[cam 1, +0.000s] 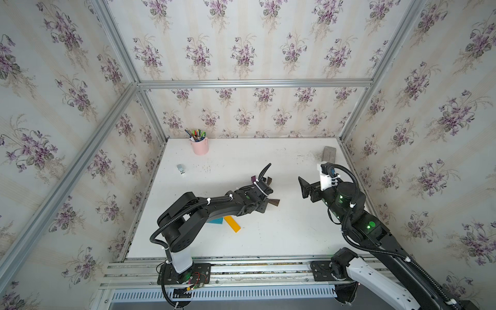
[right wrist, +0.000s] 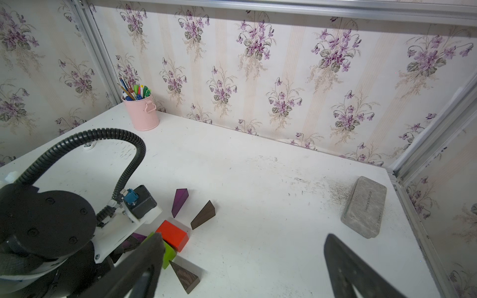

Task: Assemble a small pinwheel with building blocks
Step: Adjust the building block at the center of the board.

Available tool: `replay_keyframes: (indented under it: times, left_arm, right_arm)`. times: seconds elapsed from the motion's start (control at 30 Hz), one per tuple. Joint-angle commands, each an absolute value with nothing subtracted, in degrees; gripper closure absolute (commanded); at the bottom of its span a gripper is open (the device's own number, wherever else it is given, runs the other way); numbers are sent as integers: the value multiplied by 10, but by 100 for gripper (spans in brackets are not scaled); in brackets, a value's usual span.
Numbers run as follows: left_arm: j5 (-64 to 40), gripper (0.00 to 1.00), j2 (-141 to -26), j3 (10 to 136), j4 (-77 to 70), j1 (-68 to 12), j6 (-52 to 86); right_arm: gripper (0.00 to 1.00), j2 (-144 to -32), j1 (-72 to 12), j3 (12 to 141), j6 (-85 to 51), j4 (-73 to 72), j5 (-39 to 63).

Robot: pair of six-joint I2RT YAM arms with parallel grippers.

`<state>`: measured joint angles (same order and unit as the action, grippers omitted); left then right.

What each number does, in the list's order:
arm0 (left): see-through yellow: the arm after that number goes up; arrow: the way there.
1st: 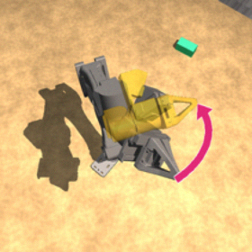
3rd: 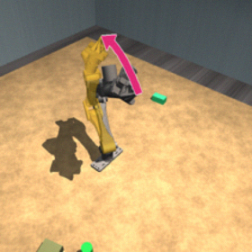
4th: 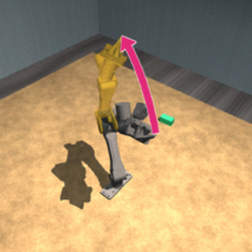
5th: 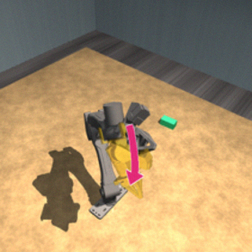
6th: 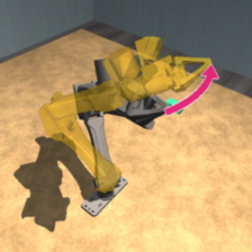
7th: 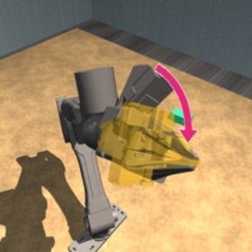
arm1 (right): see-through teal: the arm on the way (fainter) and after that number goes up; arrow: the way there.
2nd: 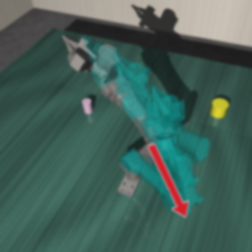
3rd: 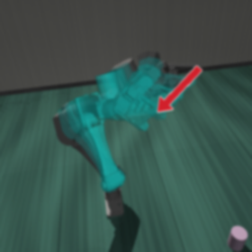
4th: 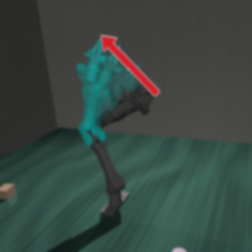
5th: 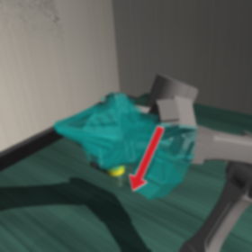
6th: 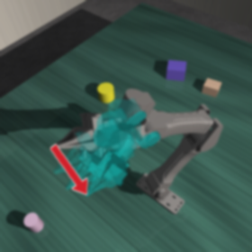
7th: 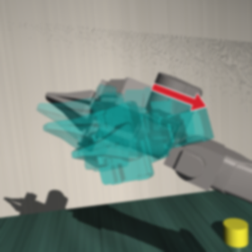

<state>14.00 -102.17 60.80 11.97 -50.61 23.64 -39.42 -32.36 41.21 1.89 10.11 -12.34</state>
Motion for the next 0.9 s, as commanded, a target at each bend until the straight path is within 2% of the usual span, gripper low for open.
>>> replay_keyframes:
  times: [0.0, 0.87]
  left_arm:
    - [138, 38, -1023, 613, 105, -504, 244]
    - [115, 39, -1031, 621, 99, -504, 249]
  right_arm:
    - [4, -394, -324, 412, 16, 89, -120]
    - [4, -388, -324, 411, 16, 89, -123]
